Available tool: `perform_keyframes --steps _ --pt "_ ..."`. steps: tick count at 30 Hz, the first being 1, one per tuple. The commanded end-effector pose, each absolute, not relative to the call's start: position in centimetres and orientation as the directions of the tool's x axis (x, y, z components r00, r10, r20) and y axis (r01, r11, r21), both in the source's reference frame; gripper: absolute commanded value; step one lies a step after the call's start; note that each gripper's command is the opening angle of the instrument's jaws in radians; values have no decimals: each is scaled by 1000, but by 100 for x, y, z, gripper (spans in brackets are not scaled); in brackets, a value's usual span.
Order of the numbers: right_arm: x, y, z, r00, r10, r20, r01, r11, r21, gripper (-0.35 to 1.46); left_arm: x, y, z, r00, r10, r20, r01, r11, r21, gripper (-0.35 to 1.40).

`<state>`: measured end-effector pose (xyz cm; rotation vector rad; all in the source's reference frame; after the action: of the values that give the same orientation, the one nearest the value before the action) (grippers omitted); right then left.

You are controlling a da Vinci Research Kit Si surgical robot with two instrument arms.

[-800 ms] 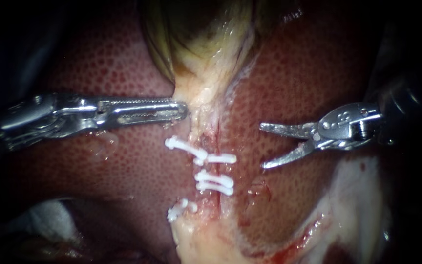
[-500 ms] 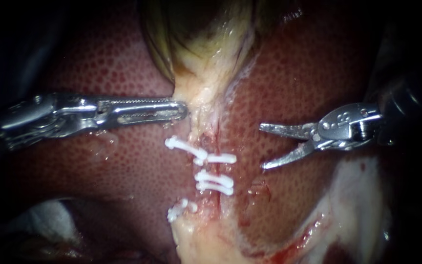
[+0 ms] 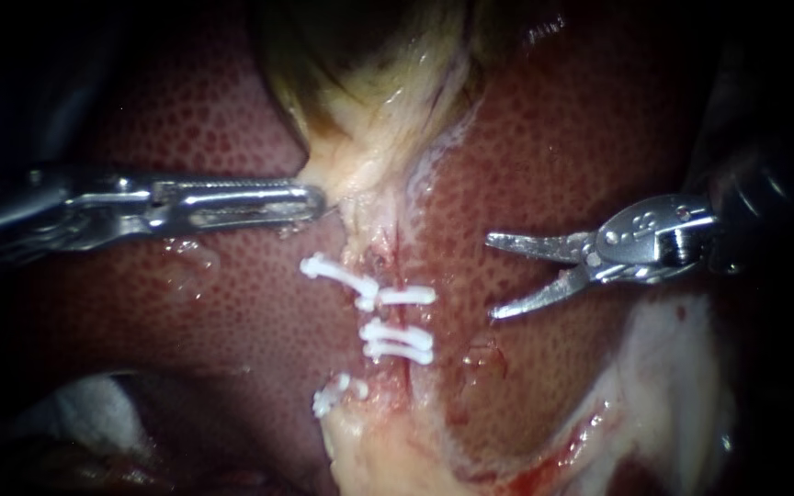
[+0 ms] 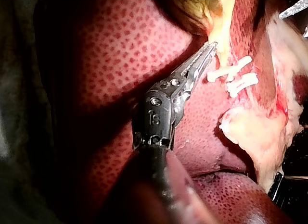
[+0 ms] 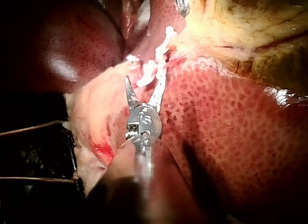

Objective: Go to the cutting position right tube

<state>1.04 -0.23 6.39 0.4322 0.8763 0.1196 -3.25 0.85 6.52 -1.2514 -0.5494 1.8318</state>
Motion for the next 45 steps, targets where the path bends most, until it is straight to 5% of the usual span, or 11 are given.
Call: perform_keyframes --steps 1,26,45 --pt "104 -23 639 640 276 -718 73 907 414 143 -321 88 646 -156 819 -553 -389 -565 -727 -35" --pt "115 -33 648 650 295 -700 53 902 428 143 -300 97 612 -129 807 -576 -396 -575 -716 -35" --pt "145 -76 739 702 460 -544 -63 801 596 141 -298 96 611 -130 807 -576 -396 -574 -717 -35"
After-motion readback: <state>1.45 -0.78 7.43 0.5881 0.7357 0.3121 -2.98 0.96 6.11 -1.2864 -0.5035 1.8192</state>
